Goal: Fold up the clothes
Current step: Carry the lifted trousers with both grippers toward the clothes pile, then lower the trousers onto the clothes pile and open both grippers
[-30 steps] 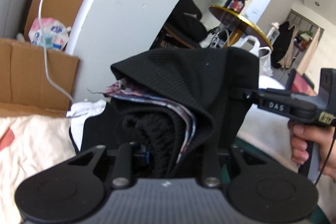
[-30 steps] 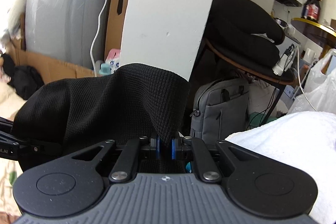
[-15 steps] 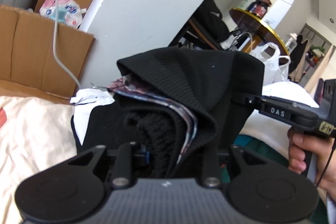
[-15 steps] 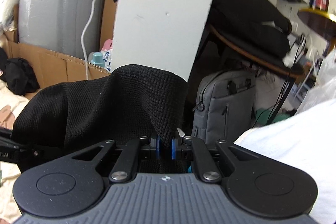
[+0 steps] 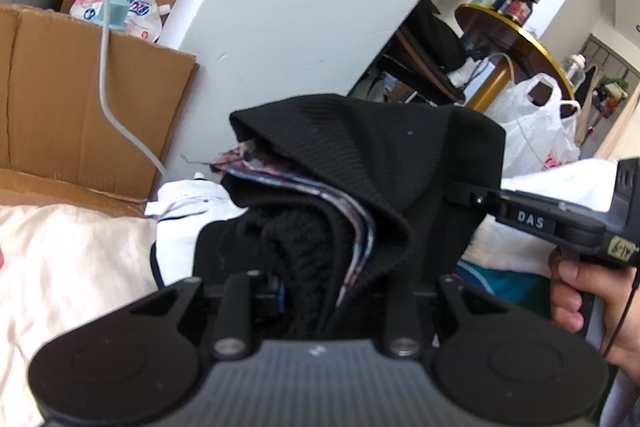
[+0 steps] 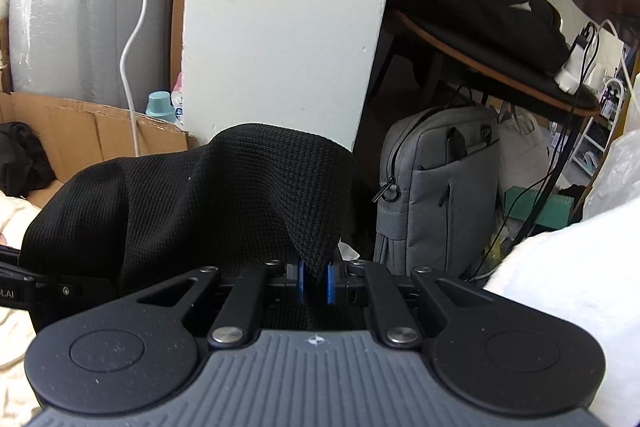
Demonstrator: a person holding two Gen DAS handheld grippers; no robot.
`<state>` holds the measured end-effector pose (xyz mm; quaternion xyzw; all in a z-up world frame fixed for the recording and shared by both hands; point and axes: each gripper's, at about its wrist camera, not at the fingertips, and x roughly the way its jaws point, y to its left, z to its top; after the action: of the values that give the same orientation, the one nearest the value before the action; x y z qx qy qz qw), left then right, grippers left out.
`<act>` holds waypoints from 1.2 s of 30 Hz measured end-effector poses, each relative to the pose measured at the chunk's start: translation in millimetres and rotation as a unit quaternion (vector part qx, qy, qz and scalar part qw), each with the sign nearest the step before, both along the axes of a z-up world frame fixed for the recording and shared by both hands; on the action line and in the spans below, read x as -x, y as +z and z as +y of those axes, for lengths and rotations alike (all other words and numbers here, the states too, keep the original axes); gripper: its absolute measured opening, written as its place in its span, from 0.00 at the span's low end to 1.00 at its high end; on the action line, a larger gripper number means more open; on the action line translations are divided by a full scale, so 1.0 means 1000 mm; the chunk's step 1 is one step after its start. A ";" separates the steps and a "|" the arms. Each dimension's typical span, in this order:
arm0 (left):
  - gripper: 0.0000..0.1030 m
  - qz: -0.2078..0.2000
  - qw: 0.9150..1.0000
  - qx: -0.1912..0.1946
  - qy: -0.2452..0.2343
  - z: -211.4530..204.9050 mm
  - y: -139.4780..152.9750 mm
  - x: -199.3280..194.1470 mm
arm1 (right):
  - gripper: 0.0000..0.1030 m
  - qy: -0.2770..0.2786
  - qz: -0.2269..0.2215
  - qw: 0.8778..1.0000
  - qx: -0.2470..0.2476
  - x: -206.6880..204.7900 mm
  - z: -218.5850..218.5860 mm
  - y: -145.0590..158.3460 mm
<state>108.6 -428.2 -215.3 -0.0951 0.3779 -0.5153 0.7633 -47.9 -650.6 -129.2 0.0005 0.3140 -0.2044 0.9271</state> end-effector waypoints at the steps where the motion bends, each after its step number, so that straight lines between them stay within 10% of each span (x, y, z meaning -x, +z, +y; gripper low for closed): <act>1: 0.29 0.001 1.000 0.000 0.000 -0.002 -0.003 -0.004 | 0.10 -0.002 0.002 1.000 -0.001 -0.004 -0.002 -0.004; 23: 0.41 0.080 0.997 -0.010 -0.005 -0.037 -0.069 -0.077 | 0.12 -0.047 0.005 0.998 -0.051 -0.062 -0.058 -0.103; 29: 0.68 0.073 0.997 -0.014 0.027 -0.016 -0.064 -0.086 | 0.37 -0.073 0.021 0.997 -0.030 -0.063 -0.059 -0.107; 36: 0.67 0.084 0.996 -0.001 0.043 -0.001 -0.059 -0.093 | 0.41 -0.098 -0.002 0.994 -0.038 -0.051 -0.058 -0.095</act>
<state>201.7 -428.9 -273.8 -0.1537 0.4371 -0.4718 0.7501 2.7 -709.0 -224.0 0.0672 0.3181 -0.2823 0.9026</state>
